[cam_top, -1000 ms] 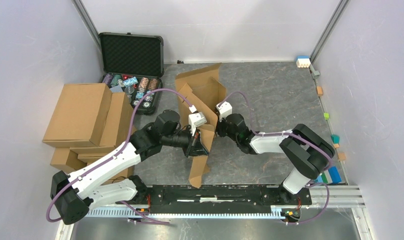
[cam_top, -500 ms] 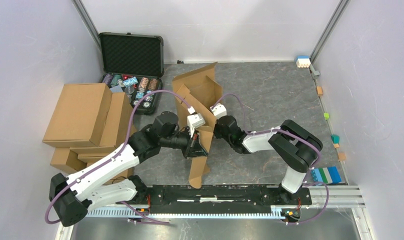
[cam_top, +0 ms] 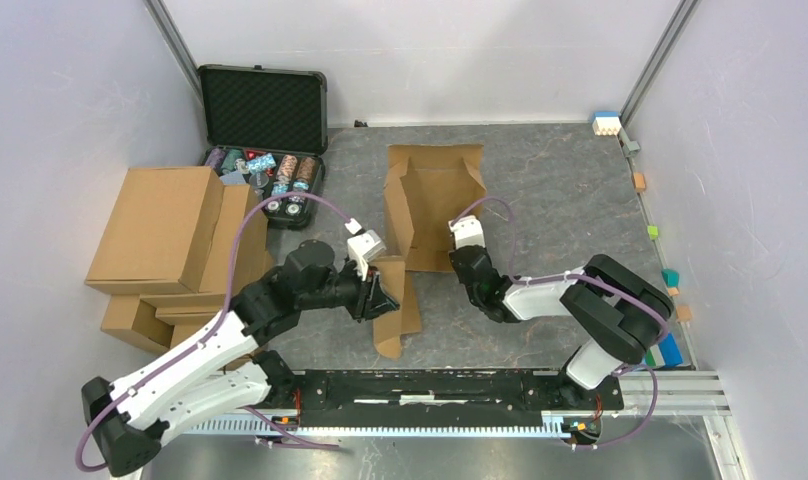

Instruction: Fold the paper box

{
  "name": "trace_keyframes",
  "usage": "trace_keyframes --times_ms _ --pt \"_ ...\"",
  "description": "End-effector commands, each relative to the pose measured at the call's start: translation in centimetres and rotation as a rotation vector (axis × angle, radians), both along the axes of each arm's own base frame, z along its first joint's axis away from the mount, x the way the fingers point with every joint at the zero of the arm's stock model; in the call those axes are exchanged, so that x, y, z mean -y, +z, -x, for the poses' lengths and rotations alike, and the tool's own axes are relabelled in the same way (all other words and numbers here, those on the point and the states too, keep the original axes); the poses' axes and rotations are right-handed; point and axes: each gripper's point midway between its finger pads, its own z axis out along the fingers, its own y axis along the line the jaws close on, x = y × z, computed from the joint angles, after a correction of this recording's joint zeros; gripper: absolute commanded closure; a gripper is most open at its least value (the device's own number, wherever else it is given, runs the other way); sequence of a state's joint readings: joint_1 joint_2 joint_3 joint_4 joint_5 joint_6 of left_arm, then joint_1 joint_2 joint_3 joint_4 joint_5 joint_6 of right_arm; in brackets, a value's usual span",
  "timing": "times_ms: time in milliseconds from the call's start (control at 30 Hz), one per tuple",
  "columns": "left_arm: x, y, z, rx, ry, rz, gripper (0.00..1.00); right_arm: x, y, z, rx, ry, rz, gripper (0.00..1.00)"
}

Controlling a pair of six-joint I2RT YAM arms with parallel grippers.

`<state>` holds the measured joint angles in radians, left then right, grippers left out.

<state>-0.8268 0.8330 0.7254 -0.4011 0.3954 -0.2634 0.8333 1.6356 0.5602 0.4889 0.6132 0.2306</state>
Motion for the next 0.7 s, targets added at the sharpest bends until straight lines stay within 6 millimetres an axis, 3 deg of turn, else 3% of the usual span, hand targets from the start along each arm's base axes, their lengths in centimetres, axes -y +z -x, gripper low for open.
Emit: trace_keyframes --times_ms 0,233,433,600,667 --pt "-2.3 0.5 -1.9 0.058 0.202 0.014 0.66 2.4 2.1 0.0 0.083 -0.127 -0.031 0.8" --pt "-3.2 -0.5 -3.2 0.079 0.307 0.023 0.64 3.3 2.3 0.8 0.089 -0.151 -0.036 0.69" --pt "-3.6 -1.2 -3.5 0.083 0.331 0.005 0.84 2.6 2.6 1.3 0.086 -0.111 -0.098 0.37" --pt "-3.4 -1.4 -3.2 0.066 0.316 0.0 0.88 1.1 3.5 0.7 0.092 -0.052 -0.181 0.14" --pt "-3.4 -1.3 -3.1 0.063 0.314 -0.002 0.9 0.7 4.1 0.0 0.111 -0.045 -0.209 0.1"
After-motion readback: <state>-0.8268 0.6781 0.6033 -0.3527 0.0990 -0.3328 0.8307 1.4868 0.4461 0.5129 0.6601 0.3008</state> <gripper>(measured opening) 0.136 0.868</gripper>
